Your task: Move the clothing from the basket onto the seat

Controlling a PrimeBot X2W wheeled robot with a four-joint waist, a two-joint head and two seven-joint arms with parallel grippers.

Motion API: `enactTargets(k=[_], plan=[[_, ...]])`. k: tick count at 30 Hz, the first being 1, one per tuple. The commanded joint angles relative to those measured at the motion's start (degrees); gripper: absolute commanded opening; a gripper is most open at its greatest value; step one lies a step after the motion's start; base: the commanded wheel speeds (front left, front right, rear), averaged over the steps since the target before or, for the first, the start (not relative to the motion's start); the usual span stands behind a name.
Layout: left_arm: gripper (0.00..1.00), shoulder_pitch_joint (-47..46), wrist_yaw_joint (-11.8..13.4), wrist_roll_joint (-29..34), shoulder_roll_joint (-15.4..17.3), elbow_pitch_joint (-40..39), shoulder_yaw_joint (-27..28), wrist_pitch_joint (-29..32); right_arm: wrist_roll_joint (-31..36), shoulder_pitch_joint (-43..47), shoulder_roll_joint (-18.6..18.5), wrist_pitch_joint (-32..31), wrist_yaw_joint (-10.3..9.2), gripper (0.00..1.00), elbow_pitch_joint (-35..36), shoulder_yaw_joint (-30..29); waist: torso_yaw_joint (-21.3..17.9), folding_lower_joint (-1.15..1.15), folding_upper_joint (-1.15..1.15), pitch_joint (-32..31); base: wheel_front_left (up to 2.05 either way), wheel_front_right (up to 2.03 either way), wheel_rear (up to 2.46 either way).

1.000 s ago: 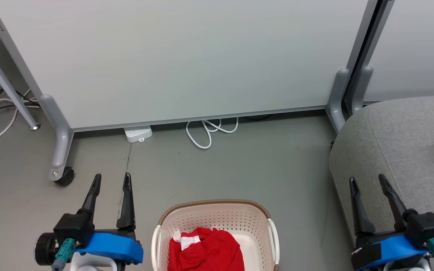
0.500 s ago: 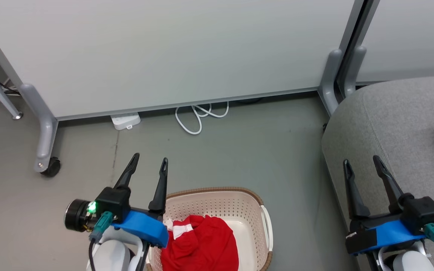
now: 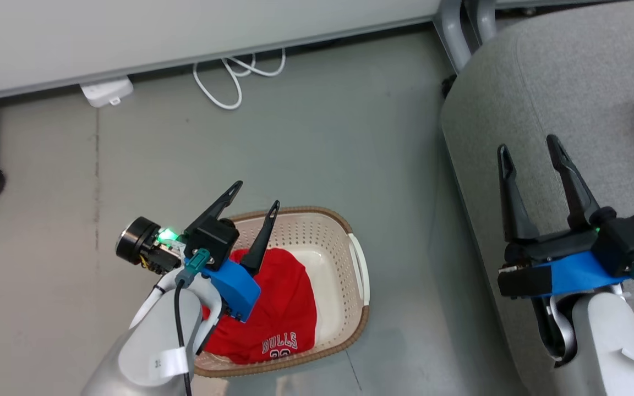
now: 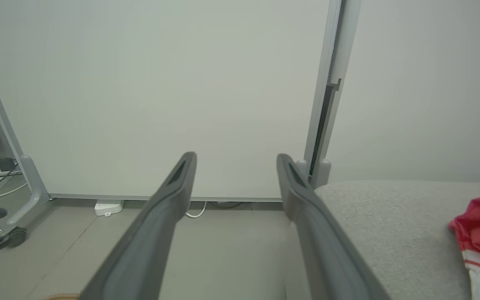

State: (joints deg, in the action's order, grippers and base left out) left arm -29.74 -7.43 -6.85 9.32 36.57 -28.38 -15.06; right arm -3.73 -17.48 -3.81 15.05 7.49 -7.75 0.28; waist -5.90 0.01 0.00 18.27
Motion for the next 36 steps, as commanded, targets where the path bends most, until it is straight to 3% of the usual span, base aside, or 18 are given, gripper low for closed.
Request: enactTargets(k=[1,13,21,36], plan=[[1.00,-1.48,-0.02,-0.38,0.52,0.59,-0.71,-0.17,-0.42,-1.27,-0.12,0.20,0.01,1.00,0.40,0.07,-2.60,-0.01,0.00,4.10,0.00,0.00,0.00],[1.00,-12.91,-0.02,-2.14,4.13,13.75,-14.75,-0.17,-0.43,-8.06,0.70,0.20,0.01,1.00,2.88,1.00,-6.98,-0.01,0.00,16.22,0.00,0.00,0.00],[1.00,-20.42,-0.03,-3.05,4.55,22.76,-23.60,-0.16,-0.43,-11.63,0.93,0.20,0.01,1.00,4.24,1.51,-8.39,-0.01,0.00,23.36,0.00,0.00,0.00],[1.00,-30.38,-0.03,-6.74,5.75,33.63,-33.25,2.46,-1.36,-17.08,0.97,0.20,0.01,1.00,7.09,2.71,-10.65,-0.01,0.00,34.45,0.00,0.00,0.00]])
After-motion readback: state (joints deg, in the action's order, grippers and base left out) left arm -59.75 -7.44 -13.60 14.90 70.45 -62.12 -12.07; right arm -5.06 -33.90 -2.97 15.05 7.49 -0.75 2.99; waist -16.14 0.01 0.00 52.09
